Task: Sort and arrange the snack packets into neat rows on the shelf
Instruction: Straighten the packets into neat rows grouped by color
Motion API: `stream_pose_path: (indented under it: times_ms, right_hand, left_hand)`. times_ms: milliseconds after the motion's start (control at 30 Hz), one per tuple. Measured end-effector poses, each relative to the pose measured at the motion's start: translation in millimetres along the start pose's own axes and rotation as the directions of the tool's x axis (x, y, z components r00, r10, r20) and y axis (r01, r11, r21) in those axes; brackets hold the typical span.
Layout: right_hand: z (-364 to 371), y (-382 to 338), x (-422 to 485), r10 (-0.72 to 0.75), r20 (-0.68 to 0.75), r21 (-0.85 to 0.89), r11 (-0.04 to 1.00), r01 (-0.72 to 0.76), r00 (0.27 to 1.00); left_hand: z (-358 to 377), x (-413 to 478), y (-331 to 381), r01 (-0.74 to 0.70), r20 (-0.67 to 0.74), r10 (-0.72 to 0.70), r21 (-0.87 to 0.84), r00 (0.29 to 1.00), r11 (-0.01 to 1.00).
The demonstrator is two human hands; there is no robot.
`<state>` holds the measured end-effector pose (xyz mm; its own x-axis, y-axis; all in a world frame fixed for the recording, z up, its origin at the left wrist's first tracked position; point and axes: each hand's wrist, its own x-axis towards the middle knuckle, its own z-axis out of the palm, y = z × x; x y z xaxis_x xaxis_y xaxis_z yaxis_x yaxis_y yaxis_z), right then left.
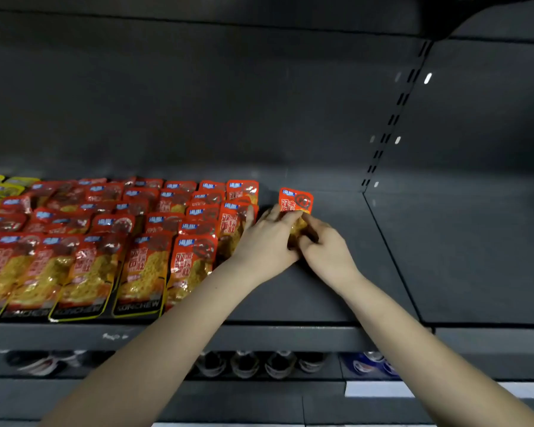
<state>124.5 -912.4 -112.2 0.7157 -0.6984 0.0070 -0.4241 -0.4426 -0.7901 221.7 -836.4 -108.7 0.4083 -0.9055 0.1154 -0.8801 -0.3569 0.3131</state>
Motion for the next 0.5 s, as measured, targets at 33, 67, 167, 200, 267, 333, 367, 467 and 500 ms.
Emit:
stream_pose_path:
  times_ms: [33, 67, 167, 200, 267, 333, 367, 467, 500]
  right_hand:
    - [1, 0, -5, 0.015, -0.021, 0.024, 1.000, -0.014, 1.000]
    - [3, -2, -11, 0.029, -0.038, 0.049, 0.998, -0.027, 0.999]
    - [12, -9, -25, 0.009, -0.049, 0.069, 0.998, -0.006, 0.999]
    - [16, -12, -28, -0.004, -0.048, 0.063, 0.998, 0.007, 0.999]
    - [25, -18, -34, -0.011, -0.059, 0.058, 0.998, 0.014, 0.998]
    - [34, -25, -40, -0.007, -0.082, 0.069, 0.998, 0.013, 0.997]
    - [38, -28, -43, -0.008, -0.093, 0.076, 0.997, 0.016, 0.996]
    - [48, -38, -47, -0.024, -0.092, 0.097, 0.995, 0.033, 0.995]
    - [52, -41, -47, -0.030, -0.088, 0.093, 0.995, 0.038, 0.996]
  left_hand:
    - [1, -7, 1, 0.006, 0.002, -0.006, 0.006, 1.000, 1.000]
    - [2, -13, 2, 0.011, 0.005, -0.011, 0.022, 1.000, 1.000]
    - [2, -32, -2, 0.029, -0.006, -0.028, 0.107, 1.000, 0.994]
    - [0, -37, -5, 0.039, -0.018, -0.037, 0.133, 0.999, 0.990]
    - [-7, -46, -9, 0.049, -0.023, -0.046, 0.154, 0.999, 0.987]
    - [-15, -53, -15, 0.037, -0.005, -0.037, 0.155, 0.999, 0.987]
    - [-18, -56, -19, 0.029, 0.000, -0.029, 0.157, 1.000, 0.987]
    - [-27, -65, -30, 0.022, -0.020, -0.019, 0.152, 1.000, 0.988]
    - [-29, -68, -33, 0.022, -0.025, -0.018, 0.152, 1.000, 0.988]
